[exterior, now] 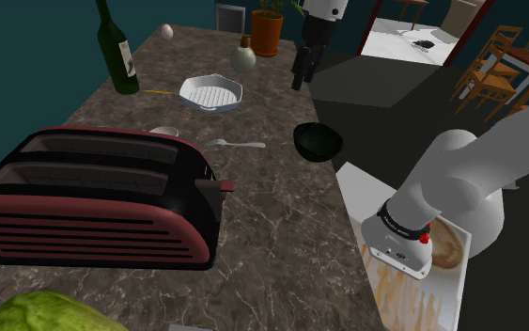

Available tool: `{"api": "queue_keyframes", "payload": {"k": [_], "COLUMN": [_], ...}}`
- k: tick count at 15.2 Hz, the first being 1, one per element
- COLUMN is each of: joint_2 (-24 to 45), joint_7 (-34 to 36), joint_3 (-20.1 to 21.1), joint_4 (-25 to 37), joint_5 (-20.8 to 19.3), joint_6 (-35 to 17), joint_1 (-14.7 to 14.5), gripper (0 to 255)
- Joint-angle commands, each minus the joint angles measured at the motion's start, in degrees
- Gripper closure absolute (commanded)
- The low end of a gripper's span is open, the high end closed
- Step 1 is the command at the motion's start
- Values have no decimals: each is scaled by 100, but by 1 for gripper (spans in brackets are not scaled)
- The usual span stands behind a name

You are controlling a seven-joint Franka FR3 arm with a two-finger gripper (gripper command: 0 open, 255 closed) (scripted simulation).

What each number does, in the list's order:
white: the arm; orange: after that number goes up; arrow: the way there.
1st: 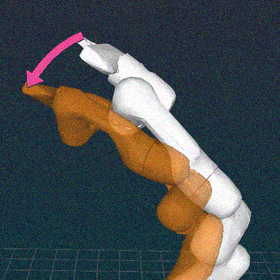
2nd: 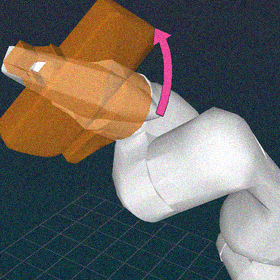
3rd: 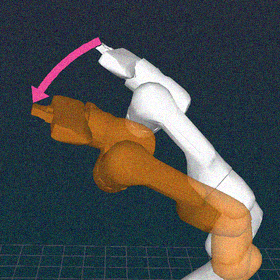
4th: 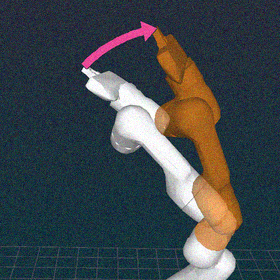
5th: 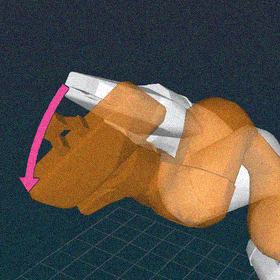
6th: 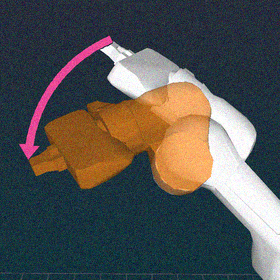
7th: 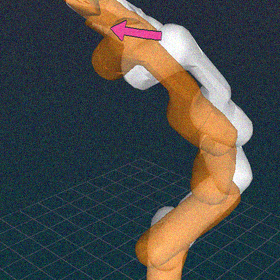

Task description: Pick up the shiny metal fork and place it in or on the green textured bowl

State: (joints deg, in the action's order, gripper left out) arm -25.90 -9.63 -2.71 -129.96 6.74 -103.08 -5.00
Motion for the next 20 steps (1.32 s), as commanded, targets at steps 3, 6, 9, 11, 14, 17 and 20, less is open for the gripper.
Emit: {"api": "queue_keyframes", "payload": {"k": [3,6,9,11,14,17,20], "joint_2": [876,1522,2167,2595,3232,3863,4053], "joint_7": [-495,-841,-1168,-1372,-1655,-1908,-1970], "joint_3": [-1,30,88,139,231,338,374], "joint_4": [254,511,815,1043,1418,1832,1832], "joint_5": [75,133,183,207,222,207,210], "joint_6": [-412,-642,-828,-927,-1041,-1115,-1273], "joint_1": [-179,-296,-398,-460,-546,-627,-656], "gripper": [0,0,0,0,0,0,0]}}
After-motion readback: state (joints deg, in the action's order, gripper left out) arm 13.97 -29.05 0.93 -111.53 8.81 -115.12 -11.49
